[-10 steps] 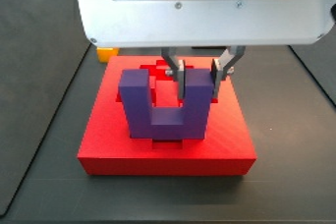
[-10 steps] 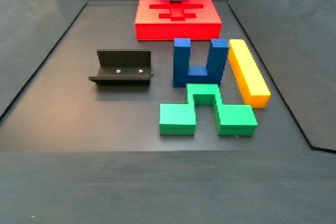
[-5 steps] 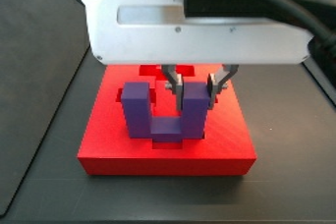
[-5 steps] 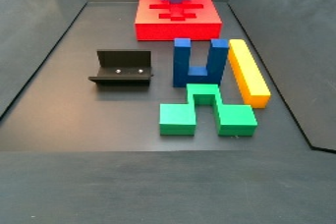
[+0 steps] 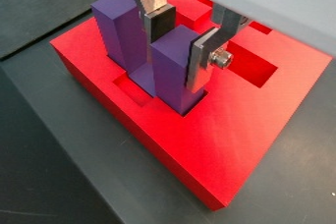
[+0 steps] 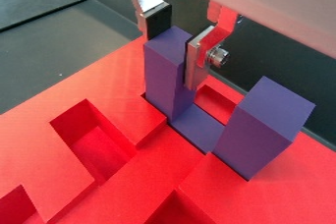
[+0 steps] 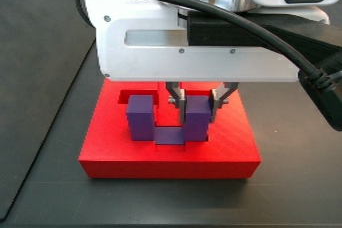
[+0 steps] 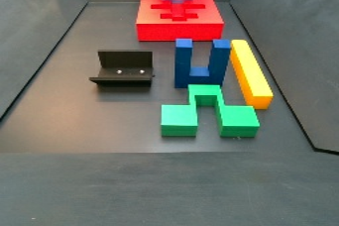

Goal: Pick up the purple object. Move up. Place the purple object on the fixture. Regrasp the purple object. Move to above the board. Insert the purple object.
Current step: Insert the purple object.

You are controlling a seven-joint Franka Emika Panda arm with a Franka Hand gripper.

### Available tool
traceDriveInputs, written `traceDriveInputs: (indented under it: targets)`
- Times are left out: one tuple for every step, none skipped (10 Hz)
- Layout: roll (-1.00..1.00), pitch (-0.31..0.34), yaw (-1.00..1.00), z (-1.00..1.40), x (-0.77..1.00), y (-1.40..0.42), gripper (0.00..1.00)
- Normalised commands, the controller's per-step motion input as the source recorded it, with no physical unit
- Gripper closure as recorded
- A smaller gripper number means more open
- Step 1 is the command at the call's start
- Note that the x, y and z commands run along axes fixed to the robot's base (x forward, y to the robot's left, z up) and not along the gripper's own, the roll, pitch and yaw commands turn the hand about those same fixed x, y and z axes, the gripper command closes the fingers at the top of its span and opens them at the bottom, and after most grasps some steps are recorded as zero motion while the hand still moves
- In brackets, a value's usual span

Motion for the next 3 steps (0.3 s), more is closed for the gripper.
traceDriveInputs:
  targets:
    - [0.14,-0.033,0.05,-0.40,-0.13,-0.18,1.00]
    - [0.00,-0.011,0.00,0.00,-0.02,0.00,1.00]
    - [0.00,0.000,0.00,0.00,0.00,0.00,1.00]
